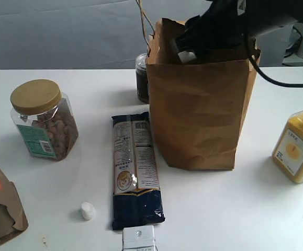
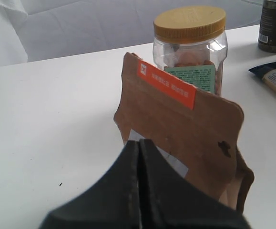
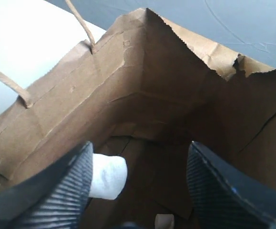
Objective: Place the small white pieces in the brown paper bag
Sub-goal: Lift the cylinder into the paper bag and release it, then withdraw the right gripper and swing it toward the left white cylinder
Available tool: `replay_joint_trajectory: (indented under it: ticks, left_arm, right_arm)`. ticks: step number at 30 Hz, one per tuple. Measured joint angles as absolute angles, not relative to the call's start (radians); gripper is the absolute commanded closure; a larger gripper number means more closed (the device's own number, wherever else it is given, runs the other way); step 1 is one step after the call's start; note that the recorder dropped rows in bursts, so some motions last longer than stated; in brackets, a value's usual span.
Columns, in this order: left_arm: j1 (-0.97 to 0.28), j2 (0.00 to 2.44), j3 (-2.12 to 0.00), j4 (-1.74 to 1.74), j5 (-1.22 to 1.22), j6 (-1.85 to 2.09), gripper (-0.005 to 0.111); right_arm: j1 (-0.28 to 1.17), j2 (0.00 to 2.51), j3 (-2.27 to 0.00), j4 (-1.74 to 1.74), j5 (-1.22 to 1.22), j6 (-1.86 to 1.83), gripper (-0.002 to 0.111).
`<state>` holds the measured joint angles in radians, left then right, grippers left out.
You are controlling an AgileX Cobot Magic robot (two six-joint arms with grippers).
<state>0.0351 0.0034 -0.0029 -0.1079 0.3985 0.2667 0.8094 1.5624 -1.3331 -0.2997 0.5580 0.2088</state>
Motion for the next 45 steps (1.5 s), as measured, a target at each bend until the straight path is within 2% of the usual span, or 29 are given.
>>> replay_joint_trajectory:
  ticks: [4,6,9,10,13,18,25,27,29,32,34,36,38,45]
  left_arm:
    - [0.035,0.003,-0.003,-0.108,0.399,0.267,0.107]
    - [0.035,0.003,-0.003,-0.108,0.399,0.267,0.107]
    - [0.035,0.003,-0.003,-0.108,0.399,0.267,0.107]
    - [0.035,0.003,-0.003,-0.108,0.399,0.267,0.107]
    - [0.035,0.003,-0.003,-0.108,0.399,0.267,0.107]
    - [0.035,0.003,-0.003,-0.108,0.399,0.267,0.107]
    - [0.035,0.003,-0.003,-0.108,0.399,0.267,0.107]
    - [0.035,0.003,-0.003,-0.108,0.399,0.267,0.107]
    - [0.035,0.003,-0.003,-0.108,0.399,0.267,0.107]
    - [0.035,0.003,-0.003,-0.108,0.399,0.267,0.107]
    - [0.035,0.003,-0.003,-0.108,0.399,0.267,0.107]
    - [0.035,0.003,-0.003,-0.108,0.399,0.267,0.107]
    - [0.035,0.003,-0.003,-0.108,0.399,0.267,0.107]
    - [0.035,0.003,-0.003,-0.108,0.399,0.267,0.107]
  right_arm:
    - [0.809,1.547,-1.333,-0.326,0.556,0.238,0.037]
    - [0.809,1.543,-1.334,-0.349,0.552,0.255,0.038]
    - [0.809,1.541,-1.334,-0.388,0.552,0.303,0.056]
    - [0.809,1.539,-1.334,-0.409,0.558,0.328,0.067]
    - [0.809,1.539,-1.334,-0.481,0.591,0.422,0.09]
    - [0.809,1.539,-1.334,-0.525,0.606,0.447,0.108]
    - [0.809,1.539,-1.334,-0.526,0.607,0.447,0.108]
    - [0.809,1.539,-1.334,-0.526,0.607,0.447,0.102]
    - [0.809,1.539,-1.334,-0.526,0.607,0.447,0.087]
    - [0.809,1.539,-1.334,-0.491,0.601,0.425,0.053]
    - [0.809,1.539,-1.334,-0.475,0.6,0.418,0.043]
    - [0.809,1.539,-1.334,-0.466,0.6,0.418,0.045]
    - [0.809,1.535,-1.334,-0.448,0.603,0.418,0.052]
    - [0.821,1.425,-1.334,-0.417,0.644,0.395,0.092]
